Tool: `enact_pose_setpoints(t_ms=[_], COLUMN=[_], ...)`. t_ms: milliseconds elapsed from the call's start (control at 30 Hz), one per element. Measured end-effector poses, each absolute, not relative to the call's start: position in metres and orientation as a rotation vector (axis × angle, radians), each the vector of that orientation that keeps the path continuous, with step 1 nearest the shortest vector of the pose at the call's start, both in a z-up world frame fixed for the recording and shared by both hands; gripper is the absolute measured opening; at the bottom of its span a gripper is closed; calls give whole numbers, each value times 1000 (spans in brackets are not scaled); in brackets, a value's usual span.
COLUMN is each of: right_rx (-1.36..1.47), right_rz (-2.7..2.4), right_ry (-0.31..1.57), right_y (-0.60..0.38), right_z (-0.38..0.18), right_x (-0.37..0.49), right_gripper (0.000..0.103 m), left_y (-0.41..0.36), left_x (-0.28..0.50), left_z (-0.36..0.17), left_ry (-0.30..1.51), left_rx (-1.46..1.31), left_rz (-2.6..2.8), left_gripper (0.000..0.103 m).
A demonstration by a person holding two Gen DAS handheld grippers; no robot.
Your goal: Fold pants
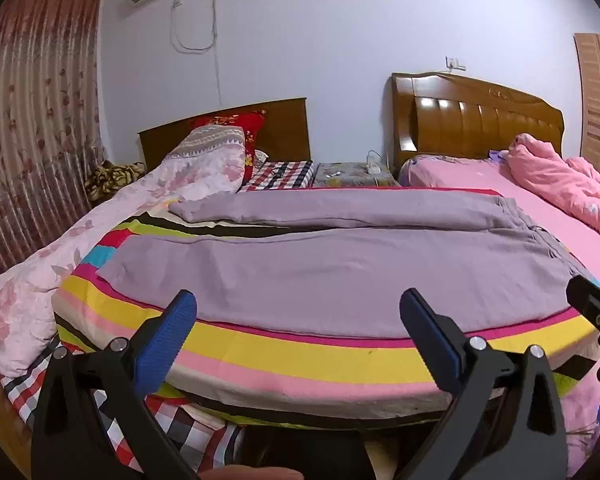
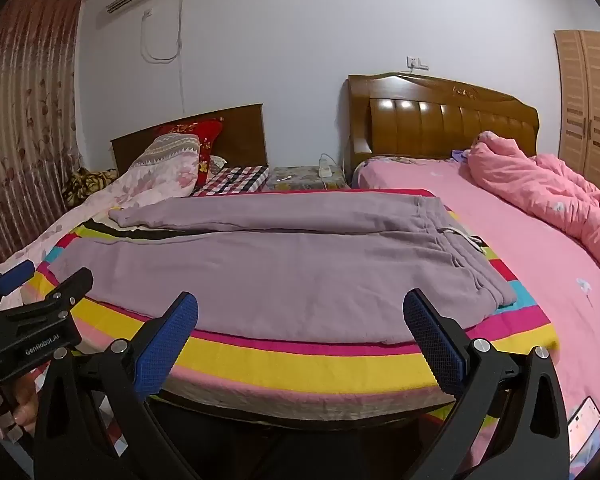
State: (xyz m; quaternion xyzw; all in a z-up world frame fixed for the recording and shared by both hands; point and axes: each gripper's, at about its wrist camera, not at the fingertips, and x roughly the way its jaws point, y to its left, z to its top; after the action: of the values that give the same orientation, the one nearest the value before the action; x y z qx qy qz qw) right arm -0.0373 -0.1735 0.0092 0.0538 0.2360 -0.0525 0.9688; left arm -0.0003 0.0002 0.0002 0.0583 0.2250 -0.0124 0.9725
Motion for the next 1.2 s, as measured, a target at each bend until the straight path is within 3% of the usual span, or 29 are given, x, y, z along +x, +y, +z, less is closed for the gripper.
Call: enact_pose_setpoints(t_ms=[1200], right_rx=[120], right_rz=[-89], right_ry=[507], right_y=[-174], right_z=[-5], right_x=[-35], right_gripper=[99], left_y=[-2], left_x=[2], left_z=[-6], left_ry=[500], left_rx=[120], left_rz=[-24], left_gripper=[102])
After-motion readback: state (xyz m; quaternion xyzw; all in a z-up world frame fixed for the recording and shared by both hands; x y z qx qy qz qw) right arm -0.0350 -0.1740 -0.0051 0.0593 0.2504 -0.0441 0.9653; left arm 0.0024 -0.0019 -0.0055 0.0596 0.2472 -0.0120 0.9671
